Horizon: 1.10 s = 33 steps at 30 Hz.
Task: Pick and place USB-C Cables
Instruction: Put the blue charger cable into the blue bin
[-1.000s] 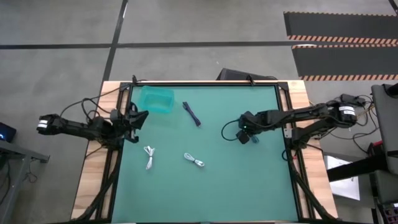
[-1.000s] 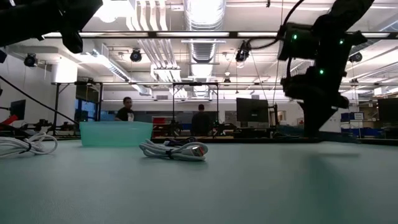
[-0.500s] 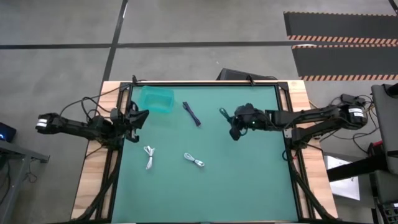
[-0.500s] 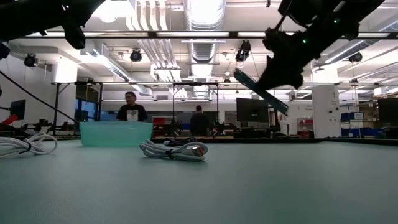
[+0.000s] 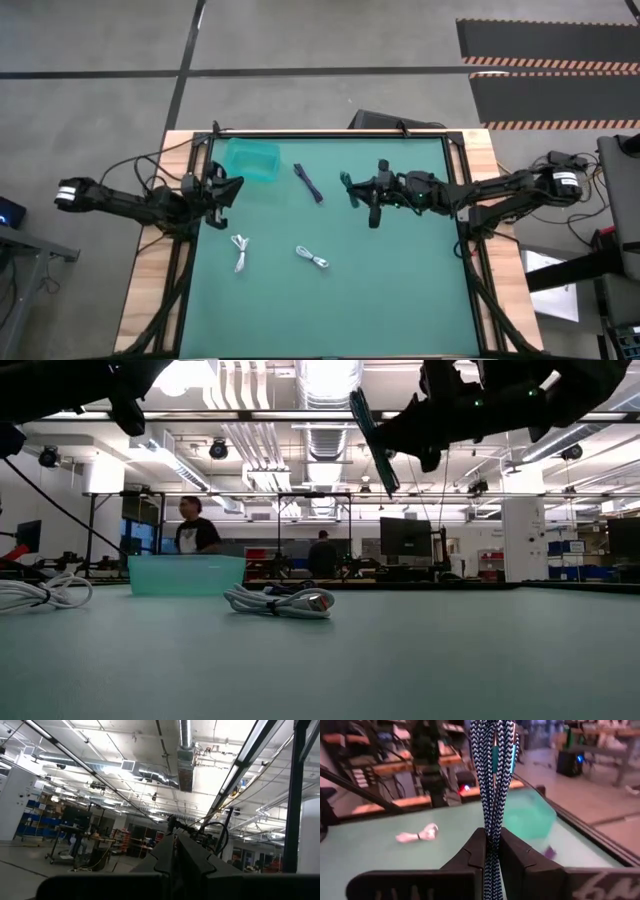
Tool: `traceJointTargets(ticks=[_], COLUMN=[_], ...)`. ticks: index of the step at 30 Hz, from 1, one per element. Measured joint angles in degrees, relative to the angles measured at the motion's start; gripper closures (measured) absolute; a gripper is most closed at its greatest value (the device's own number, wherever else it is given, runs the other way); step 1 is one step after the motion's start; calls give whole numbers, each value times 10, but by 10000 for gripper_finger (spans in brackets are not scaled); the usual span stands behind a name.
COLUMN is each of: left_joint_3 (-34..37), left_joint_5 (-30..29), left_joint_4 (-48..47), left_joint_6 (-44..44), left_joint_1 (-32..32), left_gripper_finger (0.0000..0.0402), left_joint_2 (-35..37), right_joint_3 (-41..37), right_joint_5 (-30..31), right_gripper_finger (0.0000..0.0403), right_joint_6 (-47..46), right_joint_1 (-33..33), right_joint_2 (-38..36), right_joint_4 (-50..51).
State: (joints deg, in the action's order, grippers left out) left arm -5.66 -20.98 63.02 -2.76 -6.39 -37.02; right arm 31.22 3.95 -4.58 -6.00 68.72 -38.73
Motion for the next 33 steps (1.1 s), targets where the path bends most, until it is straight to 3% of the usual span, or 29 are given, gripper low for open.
traceJointTargets(ticks=[7,20,33], left_joint_3=[-43,-122,-208], left_joint_5=[30,30,30], left_joint_4=[2,2,0], left_joint_6=[0,1,2], left_joint_1=[0,0,0], left_gripper_finger=[396,396,396], left_joint_2=[-74,-214,-349], right_joint_3=[0,1,1], right_joint_5=[-55,-103,-116], right_gripper_finger=[380,380,380], right_joint_6=[18,42,48], right_joint_1=[0,0,0], right_joint_2=[73,165,177], right_joint_4=[-159,-371,-406])
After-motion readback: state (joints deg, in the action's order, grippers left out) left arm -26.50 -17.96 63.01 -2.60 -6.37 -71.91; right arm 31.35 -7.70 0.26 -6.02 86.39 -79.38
